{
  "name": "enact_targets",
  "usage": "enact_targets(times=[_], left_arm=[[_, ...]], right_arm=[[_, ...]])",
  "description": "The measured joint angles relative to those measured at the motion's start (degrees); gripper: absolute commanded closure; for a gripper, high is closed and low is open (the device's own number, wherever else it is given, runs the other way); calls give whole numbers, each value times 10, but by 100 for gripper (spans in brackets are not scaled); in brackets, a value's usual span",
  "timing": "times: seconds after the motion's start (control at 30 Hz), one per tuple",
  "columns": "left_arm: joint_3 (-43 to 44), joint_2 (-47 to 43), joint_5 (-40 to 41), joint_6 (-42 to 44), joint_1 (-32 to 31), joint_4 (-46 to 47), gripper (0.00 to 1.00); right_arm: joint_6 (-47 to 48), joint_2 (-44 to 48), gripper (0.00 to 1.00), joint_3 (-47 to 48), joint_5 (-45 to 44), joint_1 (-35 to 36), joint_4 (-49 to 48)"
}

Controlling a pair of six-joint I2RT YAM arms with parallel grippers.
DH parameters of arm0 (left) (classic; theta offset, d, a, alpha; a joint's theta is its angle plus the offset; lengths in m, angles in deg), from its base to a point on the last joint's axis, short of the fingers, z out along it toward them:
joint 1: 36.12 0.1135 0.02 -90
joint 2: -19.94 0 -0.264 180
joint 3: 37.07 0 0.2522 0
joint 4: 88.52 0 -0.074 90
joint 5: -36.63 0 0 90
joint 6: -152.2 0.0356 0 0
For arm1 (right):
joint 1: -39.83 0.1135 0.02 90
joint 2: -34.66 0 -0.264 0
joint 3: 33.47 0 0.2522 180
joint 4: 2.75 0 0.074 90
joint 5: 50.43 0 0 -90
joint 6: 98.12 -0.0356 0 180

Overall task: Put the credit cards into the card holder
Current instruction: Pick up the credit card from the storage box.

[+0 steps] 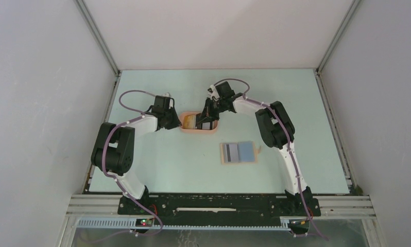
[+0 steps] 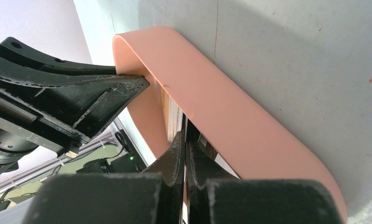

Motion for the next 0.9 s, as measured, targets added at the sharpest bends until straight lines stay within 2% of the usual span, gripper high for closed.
enact_targets(times=[0.4,0.57,0.7,0.9], left_arm=[[0,0,4,-21,-3,3,68],[0,-6,4,-26,-3,4,56],[-1,-32,5,-29,-3,4,47],[-27,-106,14,-24,-3,17,41]], right_arm=[[66,37,100,-1,-45,-6,61],[91,46,100,-5,-51,-9,82],[118,67,100,-24,-53,-12,94],[184,139,100,-67,-50,-20,108]])
